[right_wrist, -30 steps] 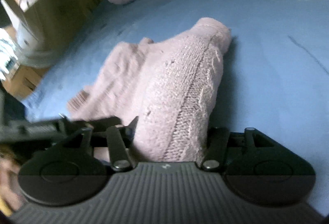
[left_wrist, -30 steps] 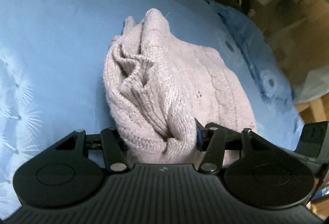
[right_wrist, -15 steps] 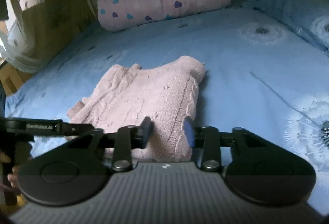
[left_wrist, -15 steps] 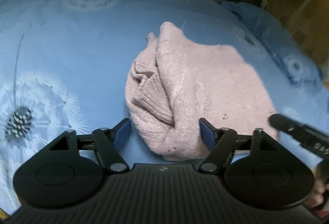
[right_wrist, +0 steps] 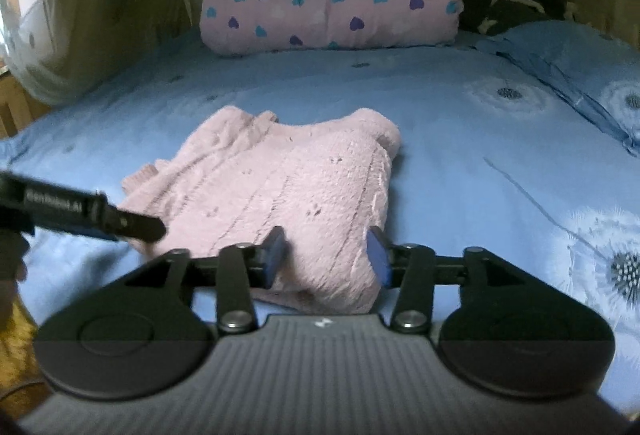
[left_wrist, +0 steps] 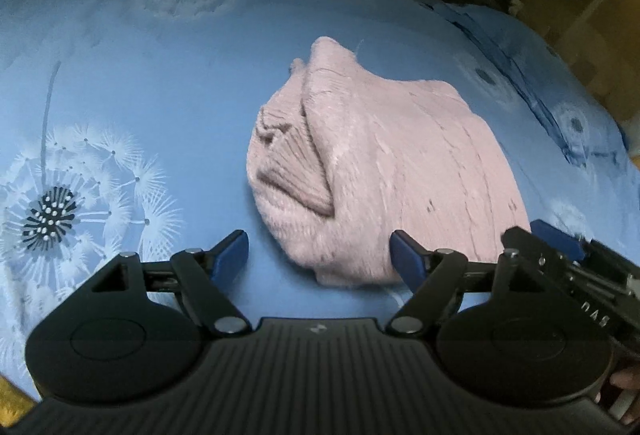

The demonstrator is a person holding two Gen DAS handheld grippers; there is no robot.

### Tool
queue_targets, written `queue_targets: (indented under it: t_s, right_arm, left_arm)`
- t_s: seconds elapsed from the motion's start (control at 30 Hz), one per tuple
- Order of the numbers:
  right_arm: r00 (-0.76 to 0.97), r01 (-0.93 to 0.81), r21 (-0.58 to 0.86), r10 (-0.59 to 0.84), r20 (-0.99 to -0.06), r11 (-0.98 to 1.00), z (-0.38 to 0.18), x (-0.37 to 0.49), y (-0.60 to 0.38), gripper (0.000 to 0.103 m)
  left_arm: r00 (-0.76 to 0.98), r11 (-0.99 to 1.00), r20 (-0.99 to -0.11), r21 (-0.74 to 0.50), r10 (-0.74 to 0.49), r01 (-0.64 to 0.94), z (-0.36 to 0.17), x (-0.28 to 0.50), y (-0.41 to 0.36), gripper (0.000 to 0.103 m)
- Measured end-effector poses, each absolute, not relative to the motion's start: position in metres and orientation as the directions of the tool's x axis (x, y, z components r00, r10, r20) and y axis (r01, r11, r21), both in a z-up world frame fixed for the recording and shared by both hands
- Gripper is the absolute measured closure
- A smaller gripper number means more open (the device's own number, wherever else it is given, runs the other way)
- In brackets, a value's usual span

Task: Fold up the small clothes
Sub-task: 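Open both grippers and pull them back from the folded cardigan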

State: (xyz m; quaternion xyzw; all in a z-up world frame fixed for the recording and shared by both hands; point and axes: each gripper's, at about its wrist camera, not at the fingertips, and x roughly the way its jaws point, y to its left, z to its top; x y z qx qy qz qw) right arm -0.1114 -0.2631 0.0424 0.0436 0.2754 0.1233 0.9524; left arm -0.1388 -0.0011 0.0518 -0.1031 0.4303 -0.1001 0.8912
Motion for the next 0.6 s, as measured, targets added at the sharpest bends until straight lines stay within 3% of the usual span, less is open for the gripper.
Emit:
queue_targets:
  t_s: [0.1, 0.33, 0.6]
  right_arm:
    - [0.827, -0.211, 0.164, 0.265, -0.495, 0.964, 0.043, -0.124, -0.261, 0.039]
    - [0.828, -0.174, 0.094, 0.197, -0.524, 0.980, 0.030, -0.143, -0.257, 0.030]
    - [0.794, -0.119, 0.066, 0.135, -0.592, 0.991, 0.005, -0.145, -0.261, 0.030]
  left_arm:
    - [0.611, 0.966, -0.750, -0.239, -0.251, 0.103, 0.053, -0.153, -0.006, 0.020]
    - [0.587, 0.977, -0.781, -0.168, -0.212, 0.129, 0.031, -0.173, -0.018, 0.015]
    - [0.615, 0.988, -0.779, -0.036, -0.121, 0.149, 0.020, -0.179, -0.045, 0.003]
